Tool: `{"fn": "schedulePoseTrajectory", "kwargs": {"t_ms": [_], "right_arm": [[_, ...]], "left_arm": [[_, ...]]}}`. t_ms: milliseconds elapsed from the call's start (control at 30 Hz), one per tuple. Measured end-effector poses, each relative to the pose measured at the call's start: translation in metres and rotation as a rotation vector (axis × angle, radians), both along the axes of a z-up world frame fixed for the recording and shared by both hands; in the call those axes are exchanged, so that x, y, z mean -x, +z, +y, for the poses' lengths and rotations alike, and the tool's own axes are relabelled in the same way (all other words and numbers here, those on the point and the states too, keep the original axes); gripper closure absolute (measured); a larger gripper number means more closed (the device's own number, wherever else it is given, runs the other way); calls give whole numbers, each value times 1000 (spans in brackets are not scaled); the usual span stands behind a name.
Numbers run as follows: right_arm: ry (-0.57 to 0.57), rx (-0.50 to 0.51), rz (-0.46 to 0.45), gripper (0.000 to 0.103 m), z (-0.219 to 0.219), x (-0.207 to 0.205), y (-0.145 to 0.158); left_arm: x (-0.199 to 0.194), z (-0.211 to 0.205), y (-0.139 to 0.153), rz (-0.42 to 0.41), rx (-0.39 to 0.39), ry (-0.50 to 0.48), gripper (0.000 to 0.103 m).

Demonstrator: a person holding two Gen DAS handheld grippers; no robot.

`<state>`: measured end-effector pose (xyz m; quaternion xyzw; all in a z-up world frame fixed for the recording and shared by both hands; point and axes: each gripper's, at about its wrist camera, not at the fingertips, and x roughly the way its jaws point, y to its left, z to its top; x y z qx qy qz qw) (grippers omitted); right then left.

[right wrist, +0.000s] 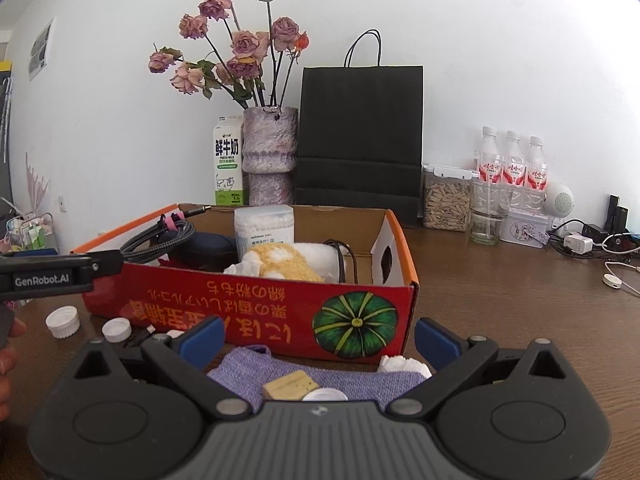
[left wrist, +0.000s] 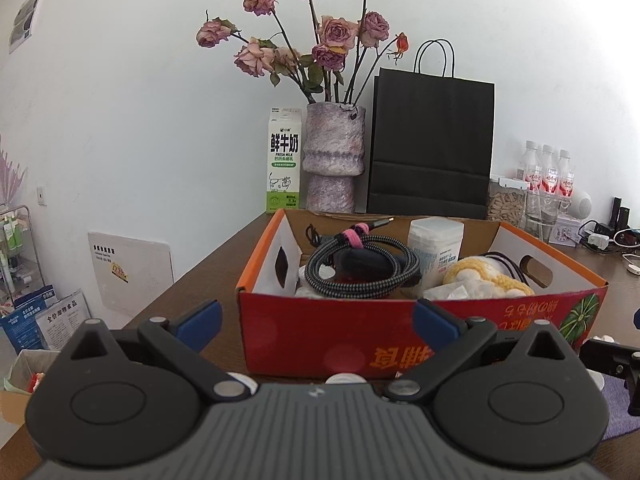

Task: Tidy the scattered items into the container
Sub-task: 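Lift both tools out of the box toward the table, then grasp the small white bottle cap on the purple pouch with the right tool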

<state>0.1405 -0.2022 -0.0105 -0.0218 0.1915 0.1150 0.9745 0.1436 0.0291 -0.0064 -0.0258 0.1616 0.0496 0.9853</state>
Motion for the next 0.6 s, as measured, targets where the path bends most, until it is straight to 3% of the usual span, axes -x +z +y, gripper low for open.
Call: {"fn": "schedulePoseTrajectory", "kwargs": {"t_ms": [300, 600], "right_arm": [[-3, 2, 70, 4, -11, 14, -6], [33, 34, 180, 46, -5, -1, -14]], "left_arm": [[24, 19, -3, 54, -23, 9, 0], [36, 37, -4, 88, -48, 37, 0]]}}
